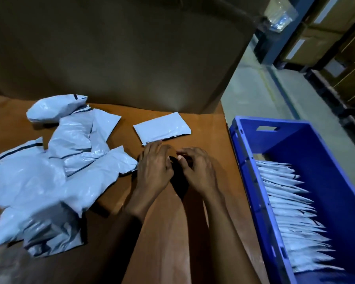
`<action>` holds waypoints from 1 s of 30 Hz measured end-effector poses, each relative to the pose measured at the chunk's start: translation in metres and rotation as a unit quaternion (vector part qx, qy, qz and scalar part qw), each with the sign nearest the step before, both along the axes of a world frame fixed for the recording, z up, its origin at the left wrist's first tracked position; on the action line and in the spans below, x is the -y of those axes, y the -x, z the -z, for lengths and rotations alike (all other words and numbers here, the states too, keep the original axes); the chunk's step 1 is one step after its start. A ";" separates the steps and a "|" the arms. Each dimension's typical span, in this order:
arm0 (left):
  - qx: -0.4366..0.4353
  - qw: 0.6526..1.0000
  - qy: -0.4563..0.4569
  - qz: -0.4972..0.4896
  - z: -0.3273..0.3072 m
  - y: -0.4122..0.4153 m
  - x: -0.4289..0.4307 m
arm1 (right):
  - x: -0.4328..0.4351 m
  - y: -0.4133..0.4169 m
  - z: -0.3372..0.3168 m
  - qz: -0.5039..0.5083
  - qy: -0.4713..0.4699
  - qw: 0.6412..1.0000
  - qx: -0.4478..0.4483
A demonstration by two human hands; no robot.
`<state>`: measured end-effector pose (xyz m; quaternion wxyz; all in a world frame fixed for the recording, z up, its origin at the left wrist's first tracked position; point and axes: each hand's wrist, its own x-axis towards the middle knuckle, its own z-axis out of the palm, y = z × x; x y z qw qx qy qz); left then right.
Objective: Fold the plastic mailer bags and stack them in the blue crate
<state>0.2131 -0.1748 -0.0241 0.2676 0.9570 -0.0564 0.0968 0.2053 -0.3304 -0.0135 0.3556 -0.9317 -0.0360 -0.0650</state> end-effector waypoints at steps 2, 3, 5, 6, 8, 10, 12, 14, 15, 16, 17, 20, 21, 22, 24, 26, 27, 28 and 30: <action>-0.003 0.999 -0.044 -0.014 0.002 -0.019 -0.004 | -0.012 -0.016 0.006 0.002 0.009 1.000 0.006; -0.009 0.997 -0.074 -0.020 0.005 -0.027 -0.006 | -0.017 -0.026 0.010 0.006 0.016 1.000 0.011; -0.023 0.993 -0.114 -0.029 0.011 -0.040 -0.009 | -0.026 -0.042 0.018 0.016 0.031 0.999 0.023; -0.026 0.991 -0.123 -0.033 0.014 -0.045 -0.010 | -0.030 -0.050 0.021 0.024 0.037 0.998 0.033; -0.028 0.991 -0.126 -0.040 0.018 -0.054 -0.010 | -0.035 -0.067 0.026 0.035 0.046 0.996 0.065; -0.027 0.992 -0.113 -0.047 0.019 -0.066 -0.013 | -0.038 -0.083 0.032 0.032 0.066 0.994 0.080; -0.024 0.994 -0.092 -0.049 0.021 -0.076 -0.016 | -0.038 -0.098 0.039 0.038 0.074 0.993 0.083; -0.004 0.996 -0.079 -0.046 0.024 -0.080 -0.019 | -0.038 -0.105 0.048 0.058 0.041 0.992 0.106; 0.008 0.996 -0.072 -0.043 0.024 -0.081 -0.020 | -0.038 -0.105 0.051 0.065 0.025 0.990 0.120; 0.022 0.997 -0.063 -0.041 0.024 -0.080 -0.020 | -0.037 -0.104 0.051 0.067 0.015 0.989 0.131; 0.034 0.997 -0.053 -0.040 0.023 -0.079 -0.021 | -0.035 -0.104 0.049 0.065 0.009 0.988 0.139; 0.073 0.997 -0.014 -0.037 0.012 -0.071 -0.017 | -0.021 -0.091 0.038 0.065 0.005 0.983 0.174; 0.089 0.995 -0.003 -0.035 0.006 -0.065 -0.014 | -0.014 -0.083 0.032 0.070 0.009 0.980 0.187; 0.107 0.994 0.003 -0.032 0.000 -0.059 -0.010 | -0.007 -0.073 0.026 0.078 0.012 0.977 0.197; 0.152 0.988 0.005 -0.019 -0.009 -0.041 -0.002 | 0.007 -0.047 0.013 0.098 0.014 0.971 0.219; 0.206 0.979 0.002 0.004 -0.007 -0.020 0.004 | 0.021 -0.017 0.005 0.106 0.022 0.962 0.251; 0.228 0.973 -0.001 0.018 -0.003 -0.009 0.006 | 0.027 -0.001 0.004 0.104 0.029 0.959 0.262; 0.244 0.969 -0.007 0.031 0.003 0.000 0.006 | 0.032 0.014 0.005 0.100 0.041 0.958 0.266; 0.245 0.968 -0.021 0.053 0.018 0.020 0.004 | 0.040 0.042 0.017 0.093 0.068 0.964 0.241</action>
